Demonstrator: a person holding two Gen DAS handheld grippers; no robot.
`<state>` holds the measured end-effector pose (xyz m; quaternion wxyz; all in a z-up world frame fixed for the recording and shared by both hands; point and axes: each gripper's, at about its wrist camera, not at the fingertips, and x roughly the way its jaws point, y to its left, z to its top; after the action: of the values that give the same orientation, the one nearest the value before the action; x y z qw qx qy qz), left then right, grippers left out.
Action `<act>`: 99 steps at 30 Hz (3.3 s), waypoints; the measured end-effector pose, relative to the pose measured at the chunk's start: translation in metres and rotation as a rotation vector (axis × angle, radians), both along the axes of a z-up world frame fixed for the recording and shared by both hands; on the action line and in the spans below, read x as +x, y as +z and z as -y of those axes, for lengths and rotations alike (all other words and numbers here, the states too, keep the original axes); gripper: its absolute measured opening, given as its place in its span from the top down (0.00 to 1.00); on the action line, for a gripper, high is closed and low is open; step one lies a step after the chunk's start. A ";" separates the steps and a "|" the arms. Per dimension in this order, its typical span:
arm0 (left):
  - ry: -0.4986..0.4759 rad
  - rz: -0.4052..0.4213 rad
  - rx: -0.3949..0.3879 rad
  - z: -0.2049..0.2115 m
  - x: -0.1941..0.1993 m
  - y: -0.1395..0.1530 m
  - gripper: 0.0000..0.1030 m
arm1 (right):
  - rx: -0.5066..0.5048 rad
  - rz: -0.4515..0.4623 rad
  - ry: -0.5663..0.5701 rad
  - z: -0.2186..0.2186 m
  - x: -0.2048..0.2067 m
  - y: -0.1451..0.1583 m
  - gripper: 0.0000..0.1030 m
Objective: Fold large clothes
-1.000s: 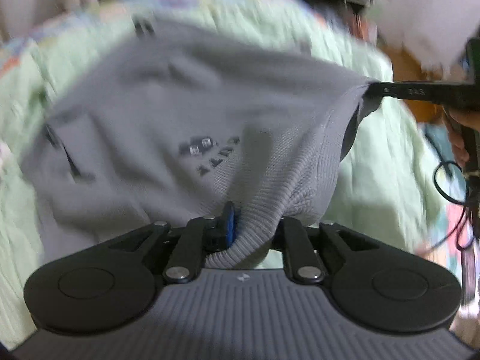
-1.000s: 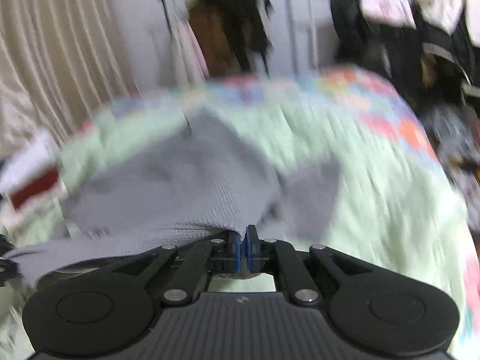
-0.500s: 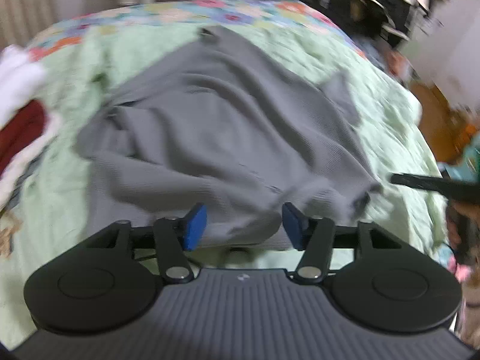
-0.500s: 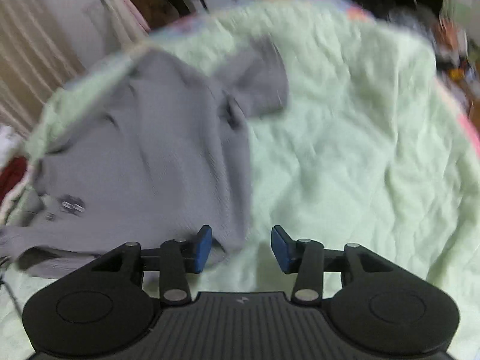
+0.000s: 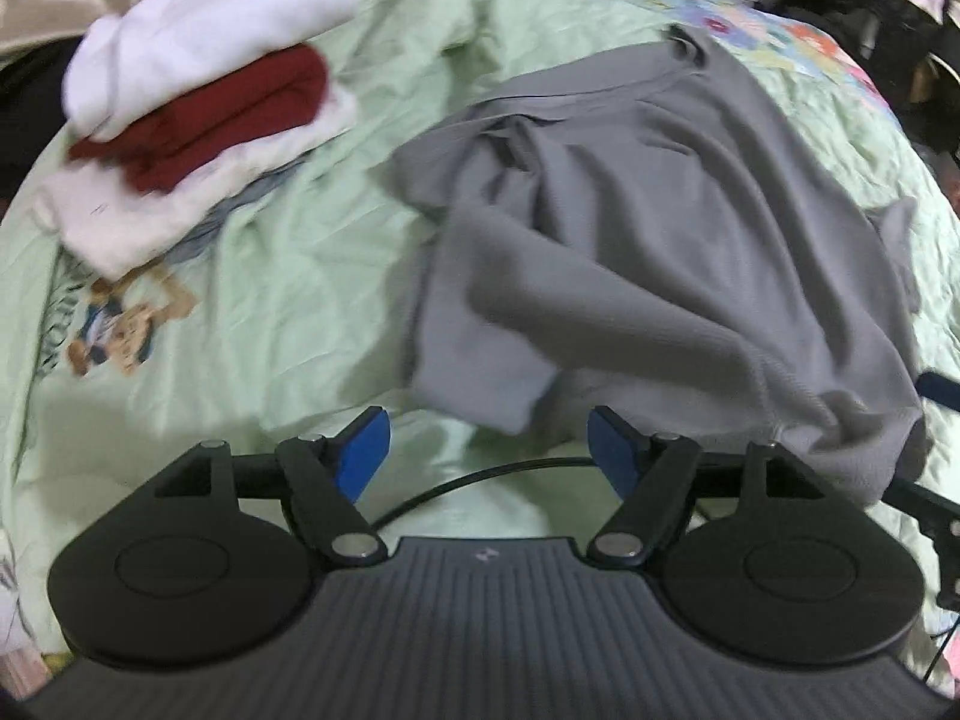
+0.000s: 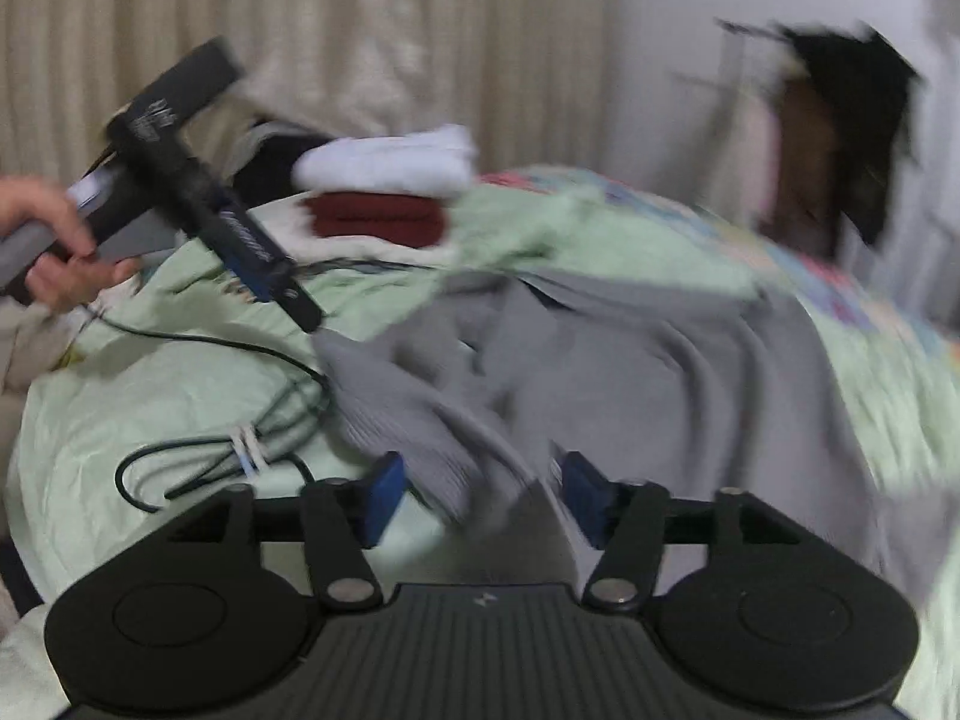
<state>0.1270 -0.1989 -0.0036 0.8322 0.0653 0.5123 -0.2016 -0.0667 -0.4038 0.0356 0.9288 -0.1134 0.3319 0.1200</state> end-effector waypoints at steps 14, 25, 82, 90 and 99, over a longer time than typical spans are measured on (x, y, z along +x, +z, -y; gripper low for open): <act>0.111 -0.019 -0.181 -0.069 0.035 0.014 0.21 | 0.887 -0.116 -0.197 0.105 0.031 -0.003 0.91; 0.057 -0.369 -0.209 0.038 0.084 -0.093 0.20 | 0.921 -0.126 -0.205 0.115 -0.007 -0.009 0.92; -0.114 0.171 0.063 0.127 0.201 -0.112 0.95 | 0.517 -0.154 -0.892 0.274 0.398 -0.085 0.77; 0.129 0.446 0.027 0.109 0.228 -0.065 0.88 | 0.657 0.132 -0.659 0.276 0.415 -0.039 0.96; 0.169 0.424 0.113 0.098 0.244 -0.100 0.45 | 0.649 -0.024 -0.746 0.286 0.413 -0.050 0.44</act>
<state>0.3713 -0.2974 -0.1033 0.9301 0.1098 0.3403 -0.0840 0.3464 -0.6903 -0.0142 0.8920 0.3095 0.3060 -0.1223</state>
